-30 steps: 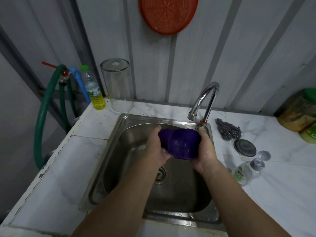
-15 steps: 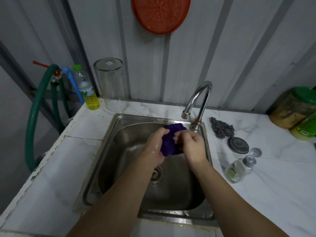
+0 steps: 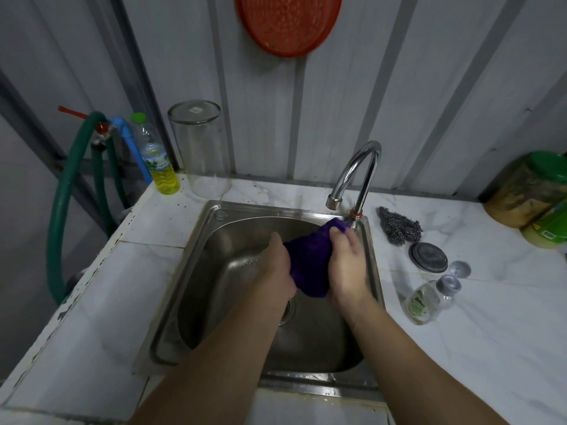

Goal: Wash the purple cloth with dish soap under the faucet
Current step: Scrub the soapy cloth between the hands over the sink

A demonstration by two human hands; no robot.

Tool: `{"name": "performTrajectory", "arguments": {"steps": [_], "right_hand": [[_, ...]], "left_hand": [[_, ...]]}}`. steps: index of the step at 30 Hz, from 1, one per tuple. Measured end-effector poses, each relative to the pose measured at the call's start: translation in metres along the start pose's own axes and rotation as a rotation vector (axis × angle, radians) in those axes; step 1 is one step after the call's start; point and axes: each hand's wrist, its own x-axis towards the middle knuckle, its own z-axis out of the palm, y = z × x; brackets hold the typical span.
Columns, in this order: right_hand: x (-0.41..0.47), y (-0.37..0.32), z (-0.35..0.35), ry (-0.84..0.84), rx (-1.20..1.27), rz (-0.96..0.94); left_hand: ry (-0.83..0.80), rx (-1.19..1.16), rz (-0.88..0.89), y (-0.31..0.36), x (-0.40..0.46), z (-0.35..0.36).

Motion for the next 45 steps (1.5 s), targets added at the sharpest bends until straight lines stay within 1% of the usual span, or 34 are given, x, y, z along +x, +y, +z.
{"name": "performTrajectory", "arguments": {"steps": [3, 4, 5, 8, 9, 11, 13, 14, 15, 18, 20, 22, 23, 26, 27, 30, 32, 34, 35, 37, 39, 40, 41, 43, 45], "right_hand": [[-0.029, 0.003, 0.01, -0.158, -0.26, -0.199], [-0.033, 0.005, 0.013, -0.177, -0.351, -0.237], [-0.034, 0.005, 0.015, -0.159, -0.413, -0.261], [-0.019, 0.008, 0.021, -0.01, -0.519, -0.287], [-0.009, 0.008, 0.023, 0.048, -0.536, -0.263], [0.017, 0.008, 0.017, 0.168, -0.583, -0.107], [0.041, 0.007, 0.004, 0.192, -0.642, 0.059], [0.046, 0.007, -0.002, 0.178, -0.66, 0.096], [0.047, 0.008, -0.006, 0.163, -0.658, 0.086], [0.026, 0.009, 0.0, 0.132, -0.568, -0.065], [0.001, 0.013, 0.014, 0.032, -0.505, -0.2], [-0.021, 0.018, 0.024, -0.059, -0.504, -0.289], [-0.023, 0.019, 0.027, -0.047, -0.507, -0.297], [-0.008, 0.017, 0.025, 0.123, -0.585, -0.234], [0.003, 0.015, 0.023, 0.165, -0.591, -0.19], [0.033, 0.011, 0.007, 0.293, -0.607, 0.029], [0.04, 0.012, -0.004, 0.344, -0.644, 0.09], [0.034, 0.011, -0.004, 0.373, -0.627, 0.063], [0.025, 0.01, 0.0, 0.361, -0.583, 0.036], [0.003, 0.011, 0.011, 0.262, -0.502, -0.048], [-0.019, 0.014, 0.021, 0.119, -0.535, -0.16], [-0.025, 0.016, 0.025, 0.069, -0.545, -0.204], [-0.028, 0.017, 0.027, 0.061, -0.551, -0.223], [-0.022, 0.016, 0.027, 0.143, -0.576, -0.203], [-0.005, 0.011, 0.023, 0.229, -0.615, -0.184]], "left_hand": [[-0.1, -0.076, 0.019, -0.002, -0.005, -0.003], [-0.13, -0.093, 0.007, -0.005, -0.008, -0.006], [-0.146, -0.105, 0.005, -0.008, -0.008, -0.008], [-0.163, -0.057, 0.023, -0.009, -0.007, -0.003], [-0.164, -0.038, 0.01, -0.006, -0.008, 0.001], [-0.139, 0.003, -0.005, -0.002, -0.013, 0.009], [-0.068, 0.135, 0.025, -0.003, -0.015, 0.013], [-0.037, 0.183, 0.039, -0.001, -0.015, 0.015], [-0.016, 0.196, 0.034, 0.001, -0.016, 0.016], [0.048, 0.064, 0.055, 0.013, -0.009, 0.019], [0.053, 0.001, 0.062, 0.02, -0.004, 0.013], [0.031, 0.02, 0.007, 0.019, -0.008, 0.007], [0.018, 0.045, -0.019, 0.017, -0.008, 0.006], [-0.069, 0.061, -0.025, 0.01, -0.011, 0.008], [-0.071, 0.066, -0.022, 0.01, -0.015, 0.01], [-0.075, 0.112, -0.021, -0.001, -0.019, 0.015], [-0.069, 0.137, -0.019, -0.005, -0.022, 0.017], [-0.039, 0.103, 0.005, -0.003, -0.02, 0.017], [0.003, 0.079, 0.024, 0.001, -0.018, 0.016], [0.112, 0.033, 0.089, 0.011, -0.01, 0.012], [0.185, 0.036, 0.113, 0.014, -0.006, 0.005], [0.183, 0.044, 0.095, 0.013, -0.008, 0.003], [0.147, 0.041, 0.067, 0.011, -0.012, 0.002], [0.017, -0.009, 0.018, 0.004, -0.02, 0.003], [-0.083, -0.012, -0.029, -0.001, -0.025, 0.005]]}}
